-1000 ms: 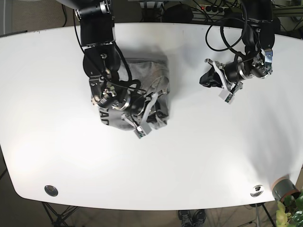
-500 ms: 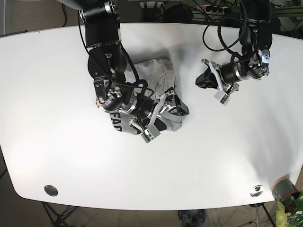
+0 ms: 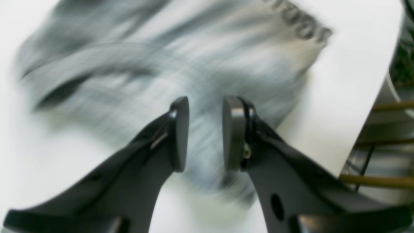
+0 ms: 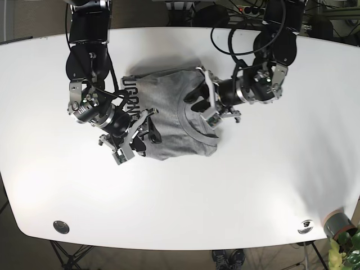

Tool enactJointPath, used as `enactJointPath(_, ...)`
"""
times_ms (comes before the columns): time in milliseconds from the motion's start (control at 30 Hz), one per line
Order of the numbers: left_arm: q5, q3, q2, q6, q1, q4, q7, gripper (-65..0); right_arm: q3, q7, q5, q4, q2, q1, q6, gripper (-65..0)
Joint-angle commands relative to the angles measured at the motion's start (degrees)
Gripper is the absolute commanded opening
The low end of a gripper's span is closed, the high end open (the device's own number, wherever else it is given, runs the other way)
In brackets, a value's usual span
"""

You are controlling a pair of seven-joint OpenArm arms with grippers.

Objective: Fold the T-shirt properly
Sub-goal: 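Grasp the grey bundle's sides with both grippers and square it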

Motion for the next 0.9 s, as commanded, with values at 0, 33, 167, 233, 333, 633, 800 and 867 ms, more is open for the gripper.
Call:
enactJointPath(0,3.5,1.9,2.4,1.9,-0.3,0.9,-0.5,-47.4,0.5,1.5,1.1,-1.6,1.2,2.9,0.58,-38.5)
enactJointPath(33,6.0,2.6,4.0,2.7,-0.2,1.1,-0.5,-47.4,0.5,1.5,1.1,-2.9,1.4,3.9,0.58,-39.8)
enactJointPath(167,12.2,5.1,7.2,3.7,0.0,0.8,-0.5,-47.4,0.5,2.3,0.0,-8.9,1.5,7.0,0.49,-42.8)
enactJointPath(233,15.5,6.4,8.3,3.7,0.4,1.0,-0.5,-47.6,0.5,3.9,-1.5,-11.9,1.5,8.7,0.49,-44.2)
enactJointPath(333,18.2,7.4,9.1,3.7,2.0,1.2,-0.5,-47.8,0.3,6.3,-4.1,-15.2,1.2,9.5,0.58,-45.0)
enactJointPath(633,19.6,6.6,6.5,3.6,7.5,0.8,-7.0,-47.9,0.2,15.4,-10.2,-28.3,-0.1,13.8,1.02,-45.0)
enactJointPath(800,19.6,4.5,5.8,3.5,9.5,-1.9,-8.1,-47.9,0.2,19.4,-12.7,-33.2,0.0,13.8,1.11,-45.0)
enactJointPath(867,19.6,3.2,5.8,3.4,9.8,-3.5,-8.2,-47.9,0.2,20.4,-13.1,-33.8,0.0,13.8,1.11,-45.0)
